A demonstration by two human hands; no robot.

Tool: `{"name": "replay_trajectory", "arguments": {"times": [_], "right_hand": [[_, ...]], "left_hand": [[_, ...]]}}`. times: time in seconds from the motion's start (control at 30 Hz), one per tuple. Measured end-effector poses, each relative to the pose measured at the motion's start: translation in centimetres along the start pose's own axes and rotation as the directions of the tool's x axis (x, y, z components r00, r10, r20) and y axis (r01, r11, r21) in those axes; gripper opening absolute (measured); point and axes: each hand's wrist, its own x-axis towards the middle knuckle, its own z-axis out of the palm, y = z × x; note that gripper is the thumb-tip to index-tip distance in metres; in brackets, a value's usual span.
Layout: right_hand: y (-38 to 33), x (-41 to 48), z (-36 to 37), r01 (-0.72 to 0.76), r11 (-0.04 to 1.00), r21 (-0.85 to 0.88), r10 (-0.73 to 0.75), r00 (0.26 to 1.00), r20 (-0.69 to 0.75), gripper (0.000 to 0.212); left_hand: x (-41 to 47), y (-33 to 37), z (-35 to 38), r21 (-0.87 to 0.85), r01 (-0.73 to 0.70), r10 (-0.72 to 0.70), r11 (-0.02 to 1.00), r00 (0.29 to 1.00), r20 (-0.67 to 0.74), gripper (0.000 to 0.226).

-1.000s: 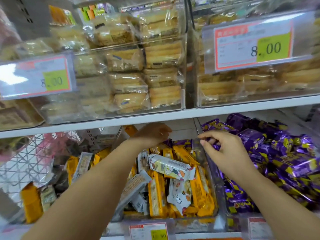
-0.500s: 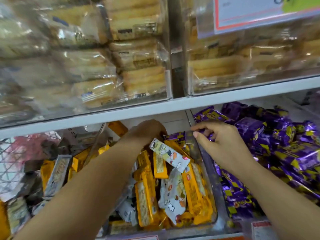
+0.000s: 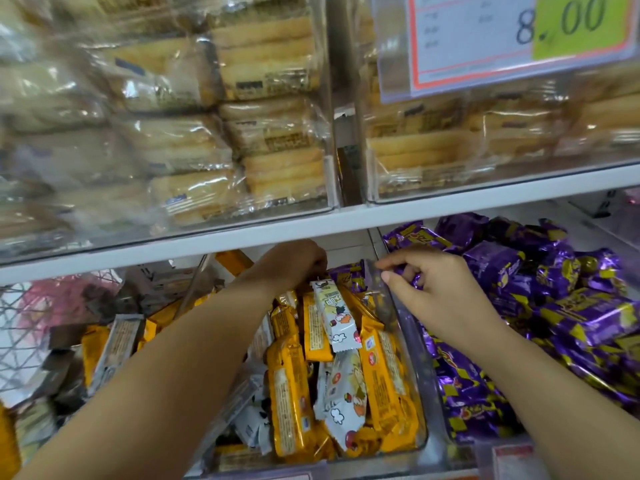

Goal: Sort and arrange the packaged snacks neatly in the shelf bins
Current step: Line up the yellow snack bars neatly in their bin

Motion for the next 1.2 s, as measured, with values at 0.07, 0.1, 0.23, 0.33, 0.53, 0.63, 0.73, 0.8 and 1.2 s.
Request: {"name": "replay_trajectory", "arguments": {"times": [0.07, 0.1, 0.23, 0.33, 0.53, 0.63, 0.73, 0.8, 1.2], "right_hand": [[-0.2, -0.1, -0.2, 0.004, 1.000, -0.007, -0.004, 1.000, 0.008, 0.017], [-0.4, -0.1, -0.3, 0.008, 1.000, -0.013, -0.008, 1.000, 0.011, 0.017], [-1.3, -0.5, -0.9, 0.026, 0.999, -0.036, -0.026, 1.000, -0.001, 0.025], [-2.0, -0.9, -1.2, 0.010, 1.000, -0.005, -0.010, 0.998, 0.069, 0.056], [-3.2, -2.8, -2.6, 0.065, 0.992, 0.104, -0.086, 0.975, 0.204, 0.057], [-3.2, -3.7, -4.4, 0.123, 0.981, 0.151, -0.131, 0.990, 0.043, 0.043], [-2.3, -4.5, -6.6, 0.099, 0.990, 0.098, -0.085, 0.987, -0.137, 0.035], [-0.9, -4.9, -7.6, 0.042, 0.999, 0.011, -0.038, 0.972, -0.234, 0.030], [2.7, -5.2, -8.9, -0.318, 0.818, -0.479, 0.217, 0.942, -0.255, 0.044]], "left_hand": [[-0.7, -0.3, -0.5, -0.075, 0.011, -0.016, 0.997, 0.998, -0.063, 0.015], [-1.2, -0.4, -0.8, -0.093, 0.016, -0.026, 0.995, 0.994, -0.108, 0.016], [-4.0, 0.9, -2.6, -0.072, -0.044, 0.016, 0.996, 0.937, -0.350, 0.018], [-7.1, 2.6, -4.2, 0.131, -0.168, 0.212, 0.977, 0.820, -0.532, 0.018], [-10.8, 7.9, -4.6, 0.086, -0.369, 0.309, 0.925, 0.603, -0.736, 0.013], [-10.1, 10.4, -5.5, 0.060, -0.404, 0.281, 0.913, 0.517, -0.809, 0.017], [-8.6, 12.9, -6.1, 0.053, -0.451, 0.296, 0.891, 0.490, -0.820, 0.019], [-7.5, 14.3, -5.8, 0.020, -0.498, 0.313, 0.867, 0.514, -0.799, 0.019], [-6.7, 17.4, -4.8, -0.208, -0.406, 0.376, 0.890, 0.911, -0.168, 0.022]]}}
